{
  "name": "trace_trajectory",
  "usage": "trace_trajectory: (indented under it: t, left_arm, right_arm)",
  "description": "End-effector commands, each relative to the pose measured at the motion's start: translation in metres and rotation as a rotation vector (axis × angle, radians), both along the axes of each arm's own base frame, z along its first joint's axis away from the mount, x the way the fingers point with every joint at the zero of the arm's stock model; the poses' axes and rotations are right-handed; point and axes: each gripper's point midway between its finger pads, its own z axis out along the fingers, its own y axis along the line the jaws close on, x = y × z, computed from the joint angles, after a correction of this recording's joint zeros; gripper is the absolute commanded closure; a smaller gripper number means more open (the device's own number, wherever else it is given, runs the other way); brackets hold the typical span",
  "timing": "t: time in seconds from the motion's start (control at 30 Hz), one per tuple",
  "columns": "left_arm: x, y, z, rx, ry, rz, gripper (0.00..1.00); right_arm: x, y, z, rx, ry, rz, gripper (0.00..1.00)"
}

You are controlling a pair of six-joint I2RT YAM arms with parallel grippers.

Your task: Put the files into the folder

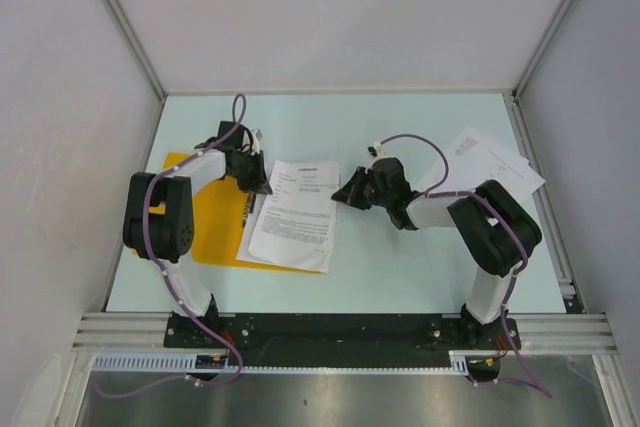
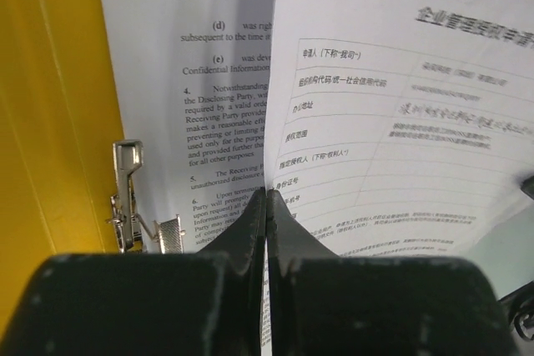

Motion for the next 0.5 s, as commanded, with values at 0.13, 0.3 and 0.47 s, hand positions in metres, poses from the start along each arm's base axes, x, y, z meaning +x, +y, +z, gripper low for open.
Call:
trace_trajectory:
  t: [0.13,0.3,0.47]
  left_arm:
    - [0.012,0.015,0.001,0.031,-0.026,0.052,1.0]
    - [0.016,0.023,-0.004,0.065,-0.004,0.082,1.0]
    - [0.018,0.026,-0.005,0.078,-0.002,0.103,1.0]
  right_arm:
    - [0.008,0.02,0.026,0.027,-0.071,0.05,1.0]
    - [0.014,0.03,0.025,0.039,-0.075,0.06,1.0]
    - [0.018,0.037,0.019,0.042,-0.069,0.079,1.0]
